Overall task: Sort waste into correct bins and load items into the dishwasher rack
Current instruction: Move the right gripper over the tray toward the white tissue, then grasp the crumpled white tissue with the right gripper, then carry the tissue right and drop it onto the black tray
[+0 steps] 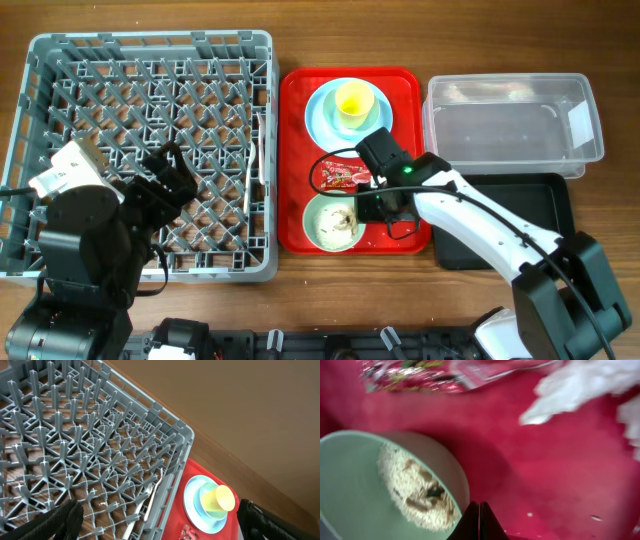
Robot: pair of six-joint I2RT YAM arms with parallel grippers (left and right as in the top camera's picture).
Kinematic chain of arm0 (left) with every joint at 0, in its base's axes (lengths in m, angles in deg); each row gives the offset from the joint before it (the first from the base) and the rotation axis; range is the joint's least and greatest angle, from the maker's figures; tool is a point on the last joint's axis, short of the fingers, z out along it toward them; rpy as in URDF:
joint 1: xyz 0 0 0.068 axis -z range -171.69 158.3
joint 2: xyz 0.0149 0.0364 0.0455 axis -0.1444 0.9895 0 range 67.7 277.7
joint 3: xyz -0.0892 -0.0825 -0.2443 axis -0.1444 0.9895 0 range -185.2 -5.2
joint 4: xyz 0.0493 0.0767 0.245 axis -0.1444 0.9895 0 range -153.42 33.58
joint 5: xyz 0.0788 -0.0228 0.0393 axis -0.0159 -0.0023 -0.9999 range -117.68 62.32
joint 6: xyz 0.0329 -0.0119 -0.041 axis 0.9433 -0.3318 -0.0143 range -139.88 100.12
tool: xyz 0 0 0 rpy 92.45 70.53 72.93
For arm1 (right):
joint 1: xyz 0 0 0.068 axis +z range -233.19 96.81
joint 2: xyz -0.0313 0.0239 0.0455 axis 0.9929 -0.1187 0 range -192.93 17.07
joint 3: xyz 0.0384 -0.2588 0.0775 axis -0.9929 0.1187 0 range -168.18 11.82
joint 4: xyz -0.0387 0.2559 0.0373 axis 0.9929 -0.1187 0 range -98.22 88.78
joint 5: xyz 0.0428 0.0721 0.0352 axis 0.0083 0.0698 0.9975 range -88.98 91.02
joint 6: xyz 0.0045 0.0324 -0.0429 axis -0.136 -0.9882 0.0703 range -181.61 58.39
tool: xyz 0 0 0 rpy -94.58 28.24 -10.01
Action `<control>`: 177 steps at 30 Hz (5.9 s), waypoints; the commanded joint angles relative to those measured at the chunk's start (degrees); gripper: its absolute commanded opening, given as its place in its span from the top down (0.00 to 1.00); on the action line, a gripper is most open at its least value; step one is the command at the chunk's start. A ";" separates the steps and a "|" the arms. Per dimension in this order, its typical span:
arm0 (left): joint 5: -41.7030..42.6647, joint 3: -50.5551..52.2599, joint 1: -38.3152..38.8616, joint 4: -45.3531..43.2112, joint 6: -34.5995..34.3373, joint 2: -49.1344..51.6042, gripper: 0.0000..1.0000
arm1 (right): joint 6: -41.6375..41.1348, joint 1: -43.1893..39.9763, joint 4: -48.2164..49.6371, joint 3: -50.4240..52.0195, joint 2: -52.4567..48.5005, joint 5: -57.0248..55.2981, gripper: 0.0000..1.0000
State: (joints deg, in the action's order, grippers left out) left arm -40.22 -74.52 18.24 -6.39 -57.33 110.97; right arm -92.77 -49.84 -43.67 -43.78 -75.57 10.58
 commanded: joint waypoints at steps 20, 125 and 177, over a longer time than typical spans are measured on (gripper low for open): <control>-0.35 -0.44 -0.42 -0.13 -0.74 -0.09 0.00 | -19.32 -0.31 11.61 -4.85 -4.39 -8.52 0.70; -0.35 -0.44 -0.42 -0.13 -0.74 -0.09 0.00 | -0.52 0.72 21.46 14.36 2.84 -20.44 0.44; -0.35 -0.44 -0.42 -0.13 -0.74 -0.09 0.00 | -16.79 -11.34 -6.19 4.92 31.12 -33.83 0.96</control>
State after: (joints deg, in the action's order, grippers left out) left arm -40.22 -74.52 18.24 -6.43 -57.53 110.97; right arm -95.48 -55.18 -41.25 -39.06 -47.88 -17.31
